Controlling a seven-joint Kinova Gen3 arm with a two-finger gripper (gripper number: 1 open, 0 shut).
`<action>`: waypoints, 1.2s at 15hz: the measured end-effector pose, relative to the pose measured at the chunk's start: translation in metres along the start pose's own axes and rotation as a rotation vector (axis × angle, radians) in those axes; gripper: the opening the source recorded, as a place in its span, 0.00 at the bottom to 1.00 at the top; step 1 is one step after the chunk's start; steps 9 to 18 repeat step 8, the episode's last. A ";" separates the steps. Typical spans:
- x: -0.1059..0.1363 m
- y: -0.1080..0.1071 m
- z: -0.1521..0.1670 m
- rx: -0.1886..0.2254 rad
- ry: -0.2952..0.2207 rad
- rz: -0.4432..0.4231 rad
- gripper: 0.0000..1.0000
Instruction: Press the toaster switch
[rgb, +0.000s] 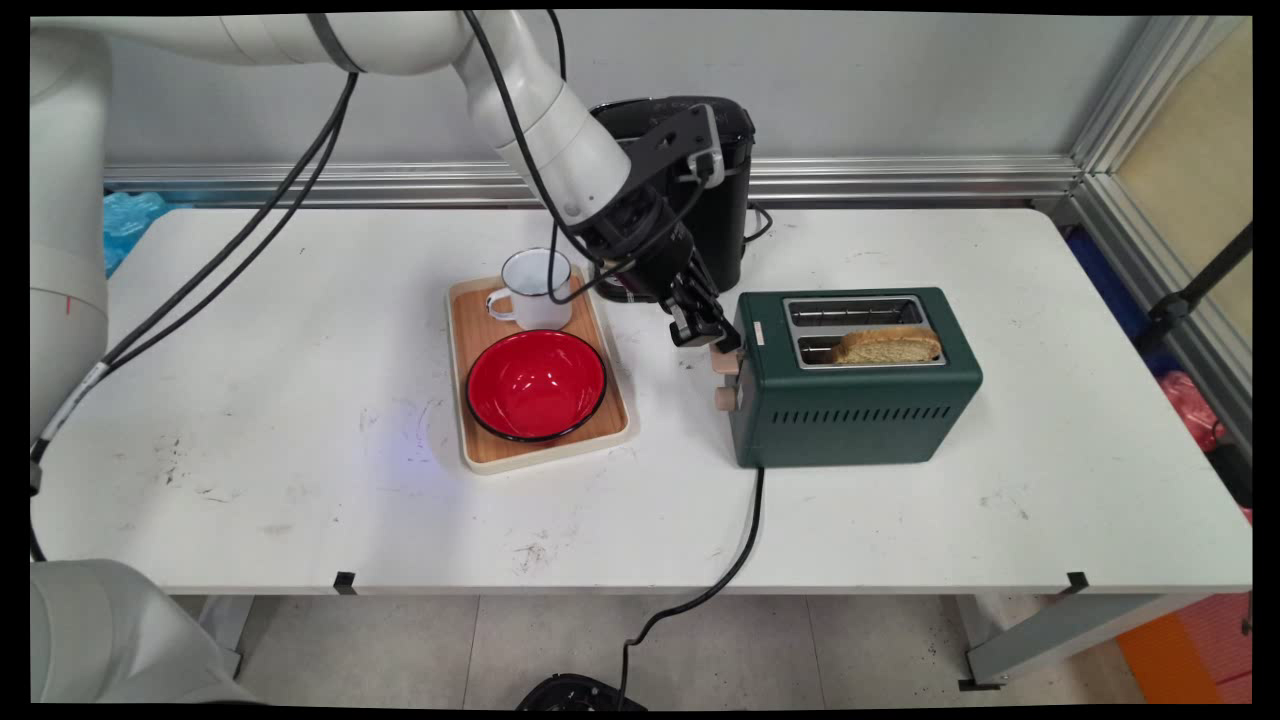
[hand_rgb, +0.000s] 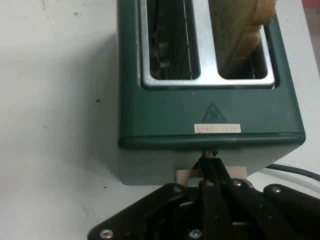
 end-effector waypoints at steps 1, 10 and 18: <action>-0.001 0.000 0.001 0.000 -0.001 -0.002 0.00; -0.018 0.007 0.010 -0.009 -0.031 -0.021 0.00; -0.018 0.007 0.010 -0.009 -0.031 -0.021 0.00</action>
